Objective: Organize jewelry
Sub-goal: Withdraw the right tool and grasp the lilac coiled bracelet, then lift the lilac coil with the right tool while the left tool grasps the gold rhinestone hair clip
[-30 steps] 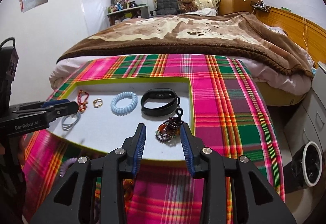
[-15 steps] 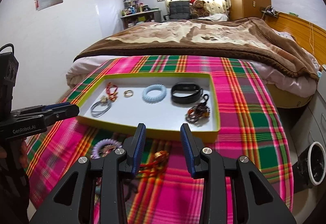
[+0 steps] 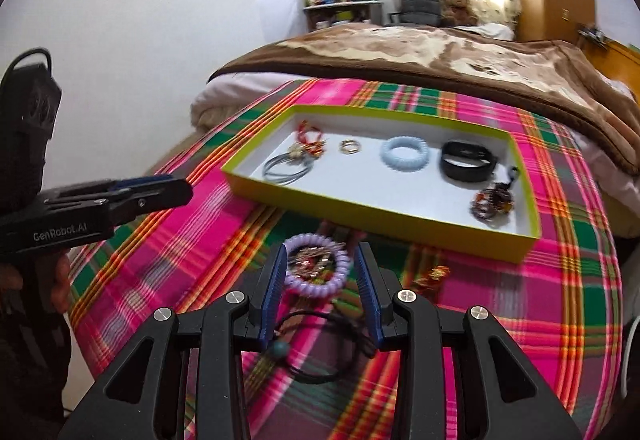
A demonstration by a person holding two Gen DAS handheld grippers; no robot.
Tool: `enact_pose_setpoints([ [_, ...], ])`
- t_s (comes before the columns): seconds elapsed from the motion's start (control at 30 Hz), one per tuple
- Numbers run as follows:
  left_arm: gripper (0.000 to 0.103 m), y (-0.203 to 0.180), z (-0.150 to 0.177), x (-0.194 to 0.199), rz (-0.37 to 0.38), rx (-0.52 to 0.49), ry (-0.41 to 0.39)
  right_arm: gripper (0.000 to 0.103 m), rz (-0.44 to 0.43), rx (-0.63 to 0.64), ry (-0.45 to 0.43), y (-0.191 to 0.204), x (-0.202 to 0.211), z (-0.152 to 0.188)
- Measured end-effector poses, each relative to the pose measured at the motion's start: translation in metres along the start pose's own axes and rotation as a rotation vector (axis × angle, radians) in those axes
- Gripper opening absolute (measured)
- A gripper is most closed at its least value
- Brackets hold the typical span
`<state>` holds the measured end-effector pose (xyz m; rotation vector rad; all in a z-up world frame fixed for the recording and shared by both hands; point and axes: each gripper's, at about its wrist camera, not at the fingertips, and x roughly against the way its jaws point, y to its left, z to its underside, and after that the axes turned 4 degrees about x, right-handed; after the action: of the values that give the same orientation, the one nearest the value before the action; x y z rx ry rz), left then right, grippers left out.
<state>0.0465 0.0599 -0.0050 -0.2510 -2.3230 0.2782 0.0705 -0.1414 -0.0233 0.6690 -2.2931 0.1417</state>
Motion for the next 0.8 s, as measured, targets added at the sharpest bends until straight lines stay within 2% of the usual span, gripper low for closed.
enact_pose_setpoints([
  [0.37,0.043,0.010,0.011,0.006,-0.019,0.007,0.004,0.036,-0.027,0.062,0.091,0.019,-0.028,0.003],
  [0.6,0.043,0.007,0.013,0.004,-0.001,-0.002,0.014,0.036,0.007,0.145,0.134,0.032,-0.042,0.004],
  [0.63,0.043,0.006,0.013,0.004,0.003,-0.003,0.016,0.034,0.022,0.159,0.137,0.034,-0.042,0.005],
  [0.67,0.043,0.005,0.014,0.003,0.006,-0.005,0.016,0.021,0.028,0.164,0.135,0.035,-0.041,0.006],
  [0.7,0.043,0.005,0.014,0.002,0.008,-0.005,0.019,0.013,0.031,0.167,0.136,0.036,-0.041,0.007],
  [0.8,0.043,0.002,0.015,0.001,0.015,-0.010,0.025,0.011,0.037,0.166,0.132,0.035,-0.040,0.006],
])
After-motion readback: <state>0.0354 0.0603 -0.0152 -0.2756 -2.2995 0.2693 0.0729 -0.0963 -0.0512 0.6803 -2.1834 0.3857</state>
